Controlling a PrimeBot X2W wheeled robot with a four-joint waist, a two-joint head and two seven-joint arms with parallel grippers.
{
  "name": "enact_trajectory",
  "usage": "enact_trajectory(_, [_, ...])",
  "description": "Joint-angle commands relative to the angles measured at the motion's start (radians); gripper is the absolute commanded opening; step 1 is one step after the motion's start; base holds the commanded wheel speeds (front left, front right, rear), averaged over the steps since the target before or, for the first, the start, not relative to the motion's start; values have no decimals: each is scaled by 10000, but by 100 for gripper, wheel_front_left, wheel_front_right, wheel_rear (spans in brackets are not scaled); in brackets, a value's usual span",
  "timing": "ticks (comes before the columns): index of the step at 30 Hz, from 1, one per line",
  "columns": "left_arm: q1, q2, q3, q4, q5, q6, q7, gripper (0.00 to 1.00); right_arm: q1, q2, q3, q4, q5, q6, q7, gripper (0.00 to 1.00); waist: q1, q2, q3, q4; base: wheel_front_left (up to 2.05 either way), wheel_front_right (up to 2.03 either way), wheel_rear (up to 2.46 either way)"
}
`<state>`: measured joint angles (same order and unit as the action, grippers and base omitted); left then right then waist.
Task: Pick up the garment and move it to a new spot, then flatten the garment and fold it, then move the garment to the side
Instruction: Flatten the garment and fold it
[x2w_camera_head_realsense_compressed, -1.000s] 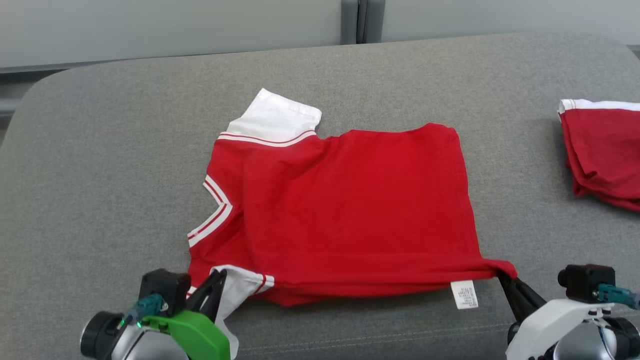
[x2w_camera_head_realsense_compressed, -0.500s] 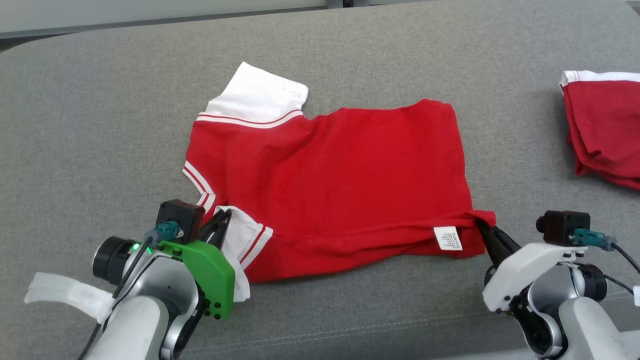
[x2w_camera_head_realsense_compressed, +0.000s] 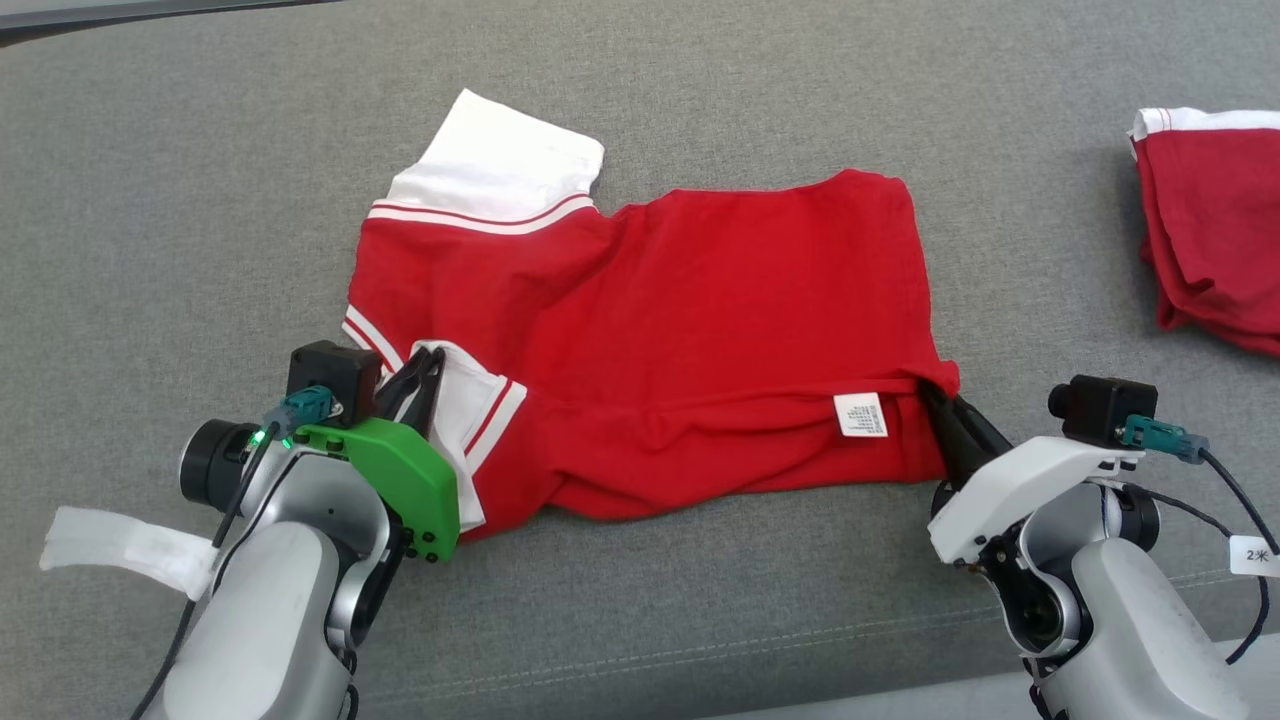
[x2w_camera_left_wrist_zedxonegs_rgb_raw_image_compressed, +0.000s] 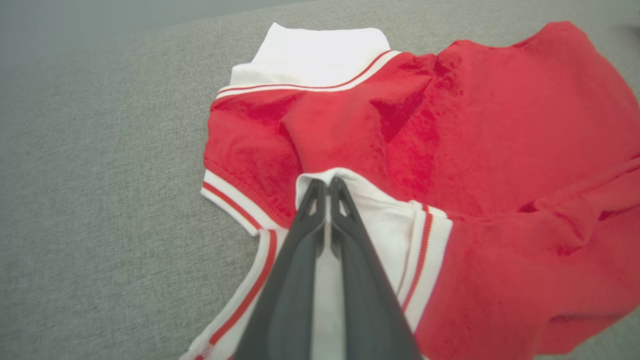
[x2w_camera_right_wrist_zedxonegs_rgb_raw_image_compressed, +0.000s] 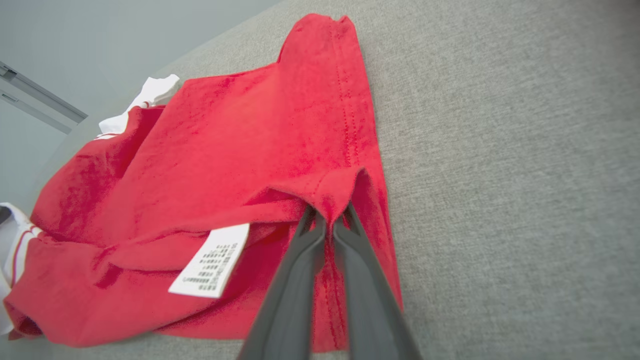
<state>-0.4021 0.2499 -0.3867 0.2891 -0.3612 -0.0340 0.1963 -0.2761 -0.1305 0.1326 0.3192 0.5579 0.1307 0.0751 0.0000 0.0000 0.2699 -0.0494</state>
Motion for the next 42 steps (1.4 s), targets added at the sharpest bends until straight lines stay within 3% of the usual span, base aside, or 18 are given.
enact_trajectory(1, [-145, -95, 97, 101, -99, 74, -232, 100, -75, 15, 85, 49, 204, -3, -182, 100, 0, 0, -3, -9, 0, 0, 0])
enact_trajectory(10, [352, -377, 908, 212, -509, 653, -1977, 100, 541, 28, 260, -319, 79, -2, -1953, 100, 0, 0, -137, 72, 0, 0, 0])
enact_trajectory(15, [995, -404, 1694, -286, -750, 1192, -3236, 100, 930, 118, 194, -737, -739, -2, -2931, 100, 0, 0, -405, 131, 0, 0, 0])
enact_trajectory(21, [2039, -260, 2440, -1342, -903, 1659, -4184, 100, 1294, 304, -118, -1538, -2004, -3, -3324, 100, 0, 0, -843, 246, 0, 0, 0])
enact_trajectory(32, [4055, 175, 2313, -2437, -263, 1833, -4393, 100, 2375, 538, -765, -2053, -3268, -3, -3388, 100, 0, 0, -1884, 480, 0, 0, 0])
enact_trajectory(42, [5139, 188, 1612, -2648, -85, 1844, -3927, 100, 3362, 671, -1004, -1970, -3467, -3, -3209, 100, 0, 0, -2396, 491, 0, 0, 0])
